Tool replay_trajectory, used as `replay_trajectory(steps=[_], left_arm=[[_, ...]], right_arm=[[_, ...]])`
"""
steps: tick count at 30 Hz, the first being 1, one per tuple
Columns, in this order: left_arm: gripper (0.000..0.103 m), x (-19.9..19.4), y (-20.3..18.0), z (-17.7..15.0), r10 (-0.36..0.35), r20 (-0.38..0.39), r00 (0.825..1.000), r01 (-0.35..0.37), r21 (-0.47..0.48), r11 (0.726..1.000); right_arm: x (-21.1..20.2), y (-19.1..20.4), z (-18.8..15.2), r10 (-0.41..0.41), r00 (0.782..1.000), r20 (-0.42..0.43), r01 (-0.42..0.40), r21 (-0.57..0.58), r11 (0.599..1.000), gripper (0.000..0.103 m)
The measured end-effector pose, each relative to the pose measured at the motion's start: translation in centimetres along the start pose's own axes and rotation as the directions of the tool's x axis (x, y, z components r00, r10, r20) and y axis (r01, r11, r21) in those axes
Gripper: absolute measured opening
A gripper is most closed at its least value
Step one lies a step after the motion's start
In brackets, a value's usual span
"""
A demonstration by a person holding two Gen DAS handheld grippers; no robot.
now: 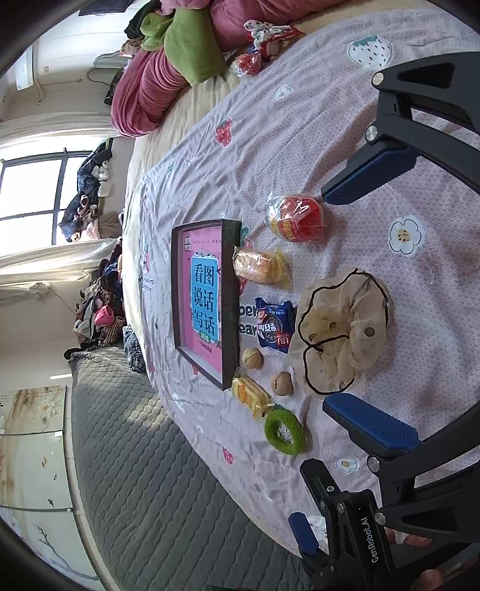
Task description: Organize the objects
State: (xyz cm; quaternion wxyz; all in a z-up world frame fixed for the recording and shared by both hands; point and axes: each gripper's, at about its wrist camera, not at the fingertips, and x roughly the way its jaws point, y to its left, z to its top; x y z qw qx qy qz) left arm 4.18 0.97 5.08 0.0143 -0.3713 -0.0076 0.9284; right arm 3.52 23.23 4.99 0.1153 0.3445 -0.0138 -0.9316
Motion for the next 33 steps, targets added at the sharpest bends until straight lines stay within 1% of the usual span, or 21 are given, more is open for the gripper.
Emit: replay_trajectory(steps=[8, 16, 19, 22, 26, 33], left_arm=[[0.103, -1.2, 0.1, -0.1, -0.002, 0.010, 1.000, 0.002, -0.003, 1.000], [0.103, -2.1, 0.5, -0.5, -0.004, 0.016, 1.000, 0.004, -0.001, 1.000], [0.103, -2.3, 0.9, -0.7, -0.022, 0.016, 1.000, 0.022, 0.013, 1.000], [0.103, -2.7, 1.4, -0.9, -0.014, 0.019, 1.000, 0.013, 0.015, 1.000], [0.103, -3.1, 1.9, -0.6, -0.010, 0.024, 1.000, 0.009, 0.009, 1.000], [0.103, -2.9, 1.7, 0.3, -0.012, 0.029, 1.000, 0.011, 0.013, 1.000]], right_arm=[[-1.2, 0.1, 0.1, 0.013, 1.000, 0.021, -0.013, -0.001, 1.000, 0.103], [-2.0, 0.5, 0.0, 0.007, 1.000, 0.028, -0.006, -0.023, 1.000, 0.103], [-2.2, 0.5, 0.0, 0.014, 0.999, 0.029, -0.013, -0.019, 1.000, 0.103], [-2.9, 0.6, 0.1, 0.031, 0.999, 0.043, -0.031, -0.013, 0.999, 0.103], [-3.6, 1.0, 0.6, 0.036, 0.998, 0.059, -0.035, -0.021, 0.999, 0.103], [-3.4, 1.9, 1.3, 0.039, 0.998, 0.054, -0.037, -0.035, 0.999, 0.103]])
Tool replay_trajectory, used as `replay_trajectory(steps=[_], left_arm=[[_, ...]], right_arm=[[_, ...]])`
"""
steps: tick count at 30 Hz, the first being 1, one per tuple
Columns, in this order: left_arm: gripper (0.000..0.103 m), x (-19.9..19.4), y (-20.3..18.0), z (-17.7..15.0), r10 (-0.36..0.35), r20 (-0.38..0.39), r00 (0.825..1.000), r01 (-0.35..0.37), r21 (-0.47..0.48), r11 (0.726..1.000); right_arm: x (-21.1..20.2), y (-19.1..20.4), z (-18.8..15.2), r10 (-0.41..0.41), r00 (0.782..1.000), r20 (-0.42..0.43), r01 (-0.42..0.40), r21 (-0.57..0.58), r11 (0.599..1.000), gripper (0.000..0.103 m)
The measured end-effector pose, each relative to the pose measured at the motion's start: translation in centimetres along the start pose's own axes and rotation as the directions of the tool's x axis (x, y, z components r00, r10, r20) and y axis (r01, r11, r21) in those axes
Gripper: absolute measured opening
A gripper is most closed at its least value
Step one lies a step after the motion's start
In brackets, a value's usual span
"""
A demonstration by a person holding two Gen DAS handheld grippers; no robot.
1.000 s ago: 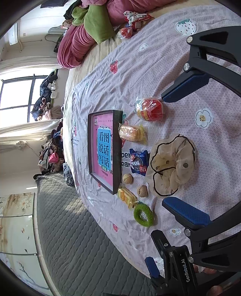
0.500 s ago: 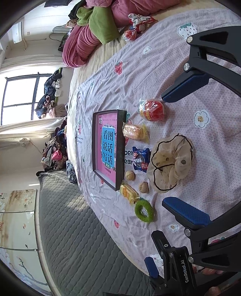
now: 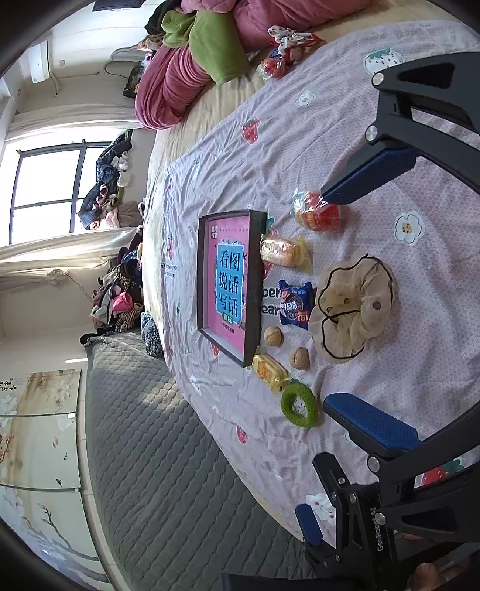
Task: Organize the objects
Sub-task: 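Move both tools toward the green hair tie and beige scrunchie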
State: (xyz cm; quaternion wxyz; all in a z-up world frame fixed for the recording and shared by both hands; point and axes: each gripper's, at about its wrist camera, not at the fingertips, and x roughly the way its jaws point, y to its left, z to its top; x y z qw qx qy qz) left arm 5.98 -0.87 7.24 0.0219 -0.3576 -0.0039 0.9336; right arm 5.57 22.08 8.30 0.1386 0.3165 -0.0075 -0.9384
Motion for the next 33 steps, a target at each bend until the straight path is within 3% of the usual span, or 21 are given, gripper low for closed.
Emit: replay_trajectory(steps=[16, 33], left_arm=[[0.103, 4.3, 0.7, 0.1, 0.021, -0.046, 0.999, -0.020, 0.008, 1.000], [0.103, 11.5, 1.9, 0.0, 0.017, -0.117, 0.993, -0.016, 0.014, 1.000]], right_arm=[[4.2, 1.5, -1.1, -0.030, 0.996, -0.087, 0.026, -0.044, 0.999, 0.103], [9.8, 1.4, -2.7, -0.049, 0.976, -0.212, 0.042, -0.041, 0.998, 0.103]])
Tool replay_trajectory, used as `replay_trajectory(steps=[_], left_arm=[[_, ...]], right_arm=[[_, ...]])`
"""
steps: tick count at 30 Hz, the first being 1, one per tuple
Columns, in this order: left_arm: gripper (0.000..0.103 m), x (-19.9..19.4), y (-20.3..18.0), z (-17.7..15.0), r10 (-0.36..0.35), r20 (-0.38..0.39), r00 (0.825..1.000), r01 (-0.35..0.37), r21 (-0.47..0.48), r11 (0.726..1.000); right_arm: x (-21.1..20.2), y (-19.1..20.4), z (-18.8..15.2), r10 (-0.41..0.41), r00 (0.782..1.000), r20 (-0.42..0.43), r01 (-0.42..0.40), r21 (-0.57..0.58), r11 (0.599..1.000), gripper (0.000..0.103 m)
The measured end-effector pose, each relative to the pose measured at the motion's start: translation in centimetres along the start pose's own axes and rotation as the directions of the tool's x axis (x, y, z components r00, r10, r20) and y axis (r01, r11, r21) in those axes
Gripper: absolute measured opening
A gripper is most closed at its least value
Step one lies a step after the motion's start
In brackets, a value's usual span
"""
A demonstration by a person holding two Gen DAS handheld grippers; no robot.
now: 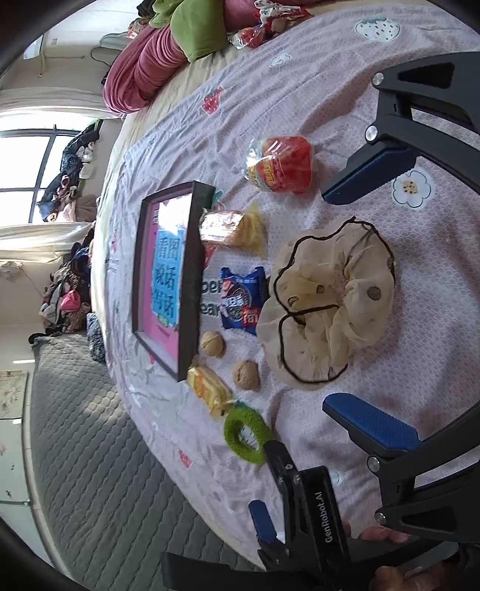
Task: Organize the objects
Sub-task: 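Move both tools toward the green hair tie and beige scrunchie, then grasp the green hair tie with the left tool while the right tool grasps the beige scrunchie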
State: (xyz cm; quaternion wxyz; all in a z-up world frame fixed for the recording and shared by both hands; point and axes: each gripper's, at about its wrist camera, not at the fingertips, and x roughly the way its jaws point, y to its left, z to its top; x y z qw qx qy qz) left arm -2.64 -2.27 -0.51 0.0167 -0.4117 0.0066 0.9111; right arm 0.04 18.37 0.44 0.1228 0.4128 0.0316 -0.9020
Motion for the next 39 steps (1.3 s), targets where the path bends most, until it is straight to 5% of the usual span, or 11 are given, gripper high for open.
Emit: replay_trajectory(steps=[18, 20, 23, 27, 33, 39], left_arm=[[0.101, 4.9, 0.0, 1.9, 0.066, -0.032, 0.997, -0.065, 0.043, 0.997], [0.093, 5.3, 0.2, 1.9, 0.044, -0.045, 0.998, -0.042, 0.039, 0.998], [0.067, 5.7, 0.4, 1.7, 0.022, -0.063, 0.998, -0.020, 0.029, 0.999], [0.057, 5.6, 0.5, 1.6, -0.008, -0.069, 0.998, 0.009, 0.017, 1.000], [0.027, 4.4, 0.4, 1.6, -0.066, -0.043, 0.997, 0.066, 0.008, 0.998], [0.023, 2.9, -0.2, 1.4, -0.152, -0.013, 0.988, 0.152, 0.006, 0.988]], right_arm=[[3.8, -0.1, 0.0, -0.021, 0.997, -0.077, 0.023, 0.021, 1.000, 0.102], [4.0, 0.1, 0.1, -0.027, 0.996, -0.083, 0.028, 0.014, 1.000, 0.097], [4.2, 0.3, 0.1, -0.023, 0.996, -0.088, 0.025, 0.015, 1.000, 0.088], [4.2, 0.5, 0.2, -0.015, 0.996, -0.084, 0.016, 0.018, 1.000, 0.076], [3.5, 0.8, 0.3, 0.005, 0.998, -0.066, -0.004, 0.012, 1.000, 0.059], [2.7, 0.7, 0.2, 0.031, 0.999, -0.045, -0.030, 0.034, 0.999, 0.047]])
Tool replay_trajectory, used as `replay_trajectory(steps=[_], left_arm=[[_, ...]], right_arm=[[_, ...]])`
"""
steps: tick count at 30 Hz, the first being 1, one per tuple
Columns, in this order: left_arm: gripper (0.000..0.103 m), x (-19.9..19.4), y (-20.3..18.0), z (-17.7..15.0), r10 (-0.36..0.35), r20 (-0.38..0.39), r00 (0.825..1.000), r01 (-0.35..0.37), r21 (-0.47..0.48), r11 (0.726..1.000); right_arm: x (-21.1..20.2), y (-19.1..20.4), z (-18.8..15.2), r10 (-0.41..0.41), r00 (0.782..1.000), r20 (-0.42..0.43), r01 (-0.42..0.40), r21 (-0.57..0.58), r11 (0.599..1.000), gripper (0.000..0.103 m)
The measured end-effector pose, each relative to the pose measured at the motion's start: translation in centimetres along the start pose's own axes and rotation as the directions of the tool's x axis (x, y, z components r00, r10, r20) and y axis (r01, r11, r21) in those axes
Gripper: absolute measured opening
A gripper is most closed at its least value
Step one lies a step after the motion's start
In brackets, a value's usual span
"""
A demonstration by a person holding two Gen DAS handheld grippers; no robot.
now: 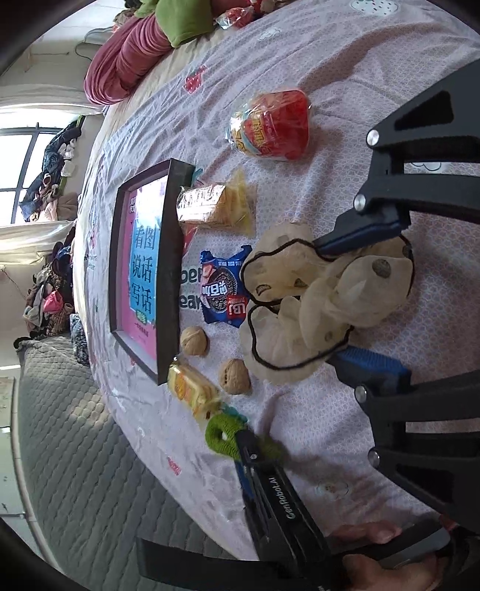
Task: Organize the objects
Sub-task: 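Grasp the green hair tie with the left tool while the right tool grasps the beige scrunchie, then carry the hair tie and scrunchie with both tools over the pink tray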
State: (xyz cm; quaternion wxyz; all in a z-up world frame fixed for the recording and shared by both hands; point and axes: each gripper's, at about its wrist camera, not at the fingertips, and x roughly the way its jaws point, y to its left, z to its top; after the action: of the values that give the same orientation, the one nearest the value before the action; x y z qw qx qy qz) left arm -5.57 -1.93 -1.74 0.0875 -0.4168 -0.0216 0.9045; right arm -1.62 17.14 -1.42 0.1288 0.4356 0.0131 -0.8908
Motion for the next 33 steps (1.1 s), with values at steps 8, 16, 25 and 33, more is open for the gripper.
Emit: replay_trajectory(steps=[8, 16, 25, 33], left_arm=[[0.022, -0.7, 0.2, -1.2, -0.020, -0.026, 0.999, 0.019, -0.039, 0.999], [0.022, -2.9, -0.8, -1.5, -0.038, 0.004, 0.999, 0.039, -0.031, 0.999], [0.022, -6.6, -3.2, -1.8, -0.026, 0.055, 0.998, 0.027, -0.022, 0.999], [0.022, -9.1, -5.8, -2.2, -0.041, 0.099, 0.994, 0.043, -0.027, 0.999]], right_arm=[[-1.2, -0.3, -0.1, 0.020, 1.000, 0.013, -0.020, 0.018, 1.000, 0.041], [-2.5, -0.1, 0.1, 0.032, 0.999, 0.036, -0.032, 0.008, 0.999, 0.038], [-4.5, -0.6, 0.5, 0.027, 0.996, 0.085, -0.029, 0.024, 0.999, 0.035], [-7.2, -0.5, 1.5, -0.006, 0.989, 0.151, 0.005, 0.007, 1.000, 0.035]])
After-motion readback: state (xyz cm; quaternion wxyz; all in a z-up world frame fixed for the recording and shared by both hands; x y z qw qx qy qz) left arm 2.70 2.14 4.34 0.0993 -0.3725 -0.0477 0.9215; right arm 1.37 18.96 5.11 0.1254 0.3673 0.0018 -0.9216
